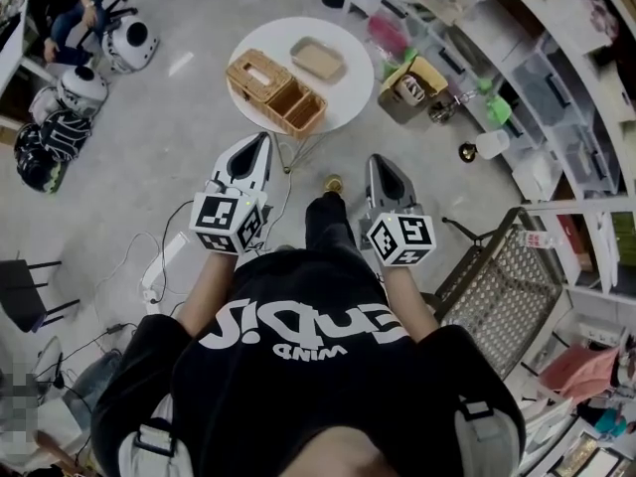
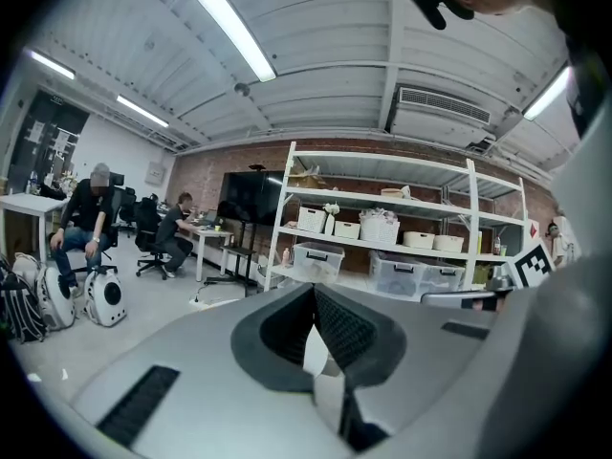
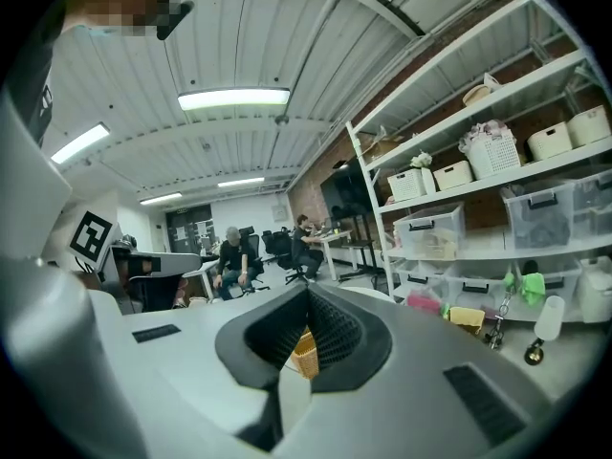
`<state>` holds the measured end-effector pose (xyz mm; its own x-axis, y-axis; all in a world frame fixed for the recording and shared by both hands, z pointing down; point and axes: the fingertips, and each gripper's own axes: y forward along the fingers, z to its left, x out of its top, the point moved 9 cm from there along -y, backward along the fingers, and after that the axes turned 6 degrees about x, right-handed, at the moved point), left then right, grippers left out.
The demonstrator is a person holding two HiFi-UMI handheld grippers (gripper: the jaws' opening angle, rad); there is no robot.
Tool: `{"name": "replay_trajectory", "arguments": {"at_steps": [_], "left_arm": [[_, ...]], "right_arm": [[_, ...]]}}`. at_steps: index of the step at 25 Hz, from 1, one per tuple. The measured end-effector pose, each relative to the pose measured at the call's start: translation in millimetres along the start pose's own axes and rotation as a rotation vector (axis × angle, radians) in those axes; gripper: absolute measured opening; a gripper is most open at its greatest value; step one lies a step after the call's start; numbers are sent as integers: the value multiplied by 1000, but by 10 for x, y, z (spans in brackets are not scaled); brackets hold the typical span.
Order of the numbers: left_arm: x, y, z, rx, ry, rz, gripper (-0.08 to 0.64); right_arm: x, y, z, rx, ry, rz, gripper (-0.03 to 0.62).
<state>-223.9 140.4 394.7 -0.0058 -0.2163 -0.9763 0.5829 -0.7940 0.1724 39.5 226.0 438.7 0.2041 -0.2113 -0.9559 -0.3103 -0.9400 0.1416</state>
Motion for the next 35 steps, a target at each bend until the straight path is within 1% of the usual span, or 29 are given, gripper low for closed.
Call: {"name": "replay_trajectory", "arguments": {"at_steps": [6, 10, 14, 22, 25, 28, 31, 35], "left_arm": [[97, 622, 116, 16, -7, 5, -2], [244, 1059, 130, 38, -5, 9, 0], [392, 1467, 165, 76, -7, 8, -2], [550, 2115, 177, 164, -13, 4, 0], [561, 2270, 177, 184, -17, 3, -2], [556, 2379, 164, 193, -23, 10, -2], [555, 2425, 194, 194, -13, 22, 0], [568, 2458, 337, 191, 0, 25, -2]], "right_arm": [[158, 508, -407, 23, 4, 13, -3], [346, 857, -738, 54, 6, 28, -3], [513, 1189, -1084, 83, 13, 43, -3], [769, 1765, -1698, 148, 17, 53, -3], [821, 1918, -1833, 177, 20, 57, -3], [846, 2041, -1932, 188, 23, 62, -3], [868, 2119, -1949, 188, 22, 64, -3], [930, 2221, -1904, 193, 12, 61, -3]]}}
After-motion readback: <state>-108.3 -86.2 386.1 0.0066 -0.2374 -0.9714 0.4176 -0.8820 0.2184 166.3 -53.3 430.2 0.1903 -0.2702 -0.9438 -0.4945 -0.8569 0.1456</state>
